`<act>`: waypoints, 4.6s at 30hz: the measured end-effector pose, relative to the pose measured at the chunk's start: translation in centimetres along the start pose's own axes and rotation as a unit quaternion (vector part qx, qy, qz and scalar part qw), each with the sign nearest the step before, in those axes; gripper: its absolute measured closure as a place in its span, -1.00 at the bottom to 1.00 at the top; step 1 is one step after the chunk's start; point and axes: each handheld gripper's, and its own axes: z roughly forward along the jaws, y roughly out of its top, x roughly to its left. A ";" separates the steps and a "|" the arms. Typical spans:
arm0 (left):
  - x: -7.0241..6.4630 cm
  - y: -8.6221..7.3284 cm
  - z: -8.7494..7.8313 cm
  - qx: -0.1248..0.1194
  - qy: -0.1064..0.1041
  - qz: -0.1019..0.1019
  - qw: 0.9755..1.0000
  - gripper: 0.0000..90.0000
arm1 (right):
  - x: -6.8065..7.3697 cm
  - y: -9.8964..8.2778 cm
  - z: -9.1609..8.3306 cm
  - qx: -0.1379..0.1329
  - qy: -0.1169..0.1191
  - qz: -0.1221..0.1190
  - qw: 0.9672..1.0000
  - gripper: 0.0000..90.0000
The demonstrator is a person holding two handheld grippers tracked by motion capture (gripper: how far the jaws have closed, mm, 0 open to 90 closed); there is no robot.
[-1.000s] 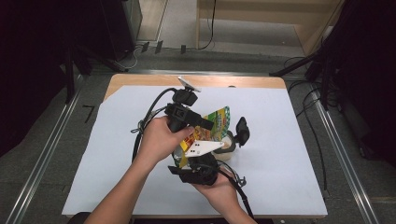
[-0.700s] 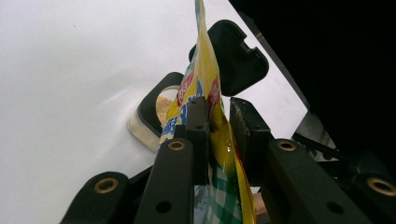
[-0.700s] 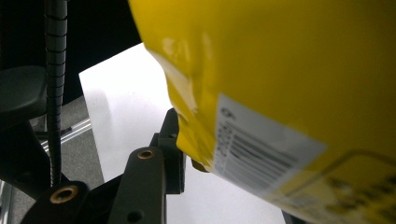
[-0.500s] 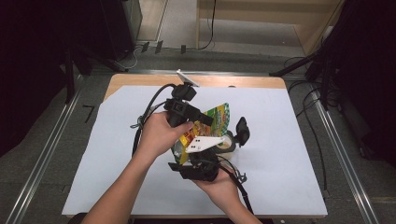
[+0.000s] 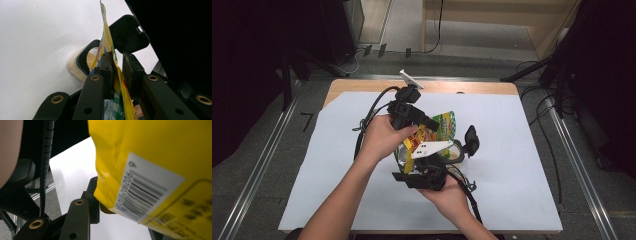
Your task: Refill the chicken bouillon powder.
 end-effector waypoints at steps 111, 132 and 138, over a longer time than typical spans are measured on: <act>0.4 -0.5 -0.9 -0.025 0.009 0.001 1.000 0.76 | -0.1 -0.2 -0.2 0.007 -0.008 -0.004 1.000 0.44; -0.8 -0.7 -0.1 -0.019 0.016 0.018 1.000 0.74 | -0.4 -0.4 -0.1 -0.007 -0.012 0.012 1.000 0.34; -0.9 -0.7 -0.3 -0.016 0.017 0.020 1.000 0.74 | -0.2 -0.4 0.0 -0.010 -0.015 0.013 1.000 0.41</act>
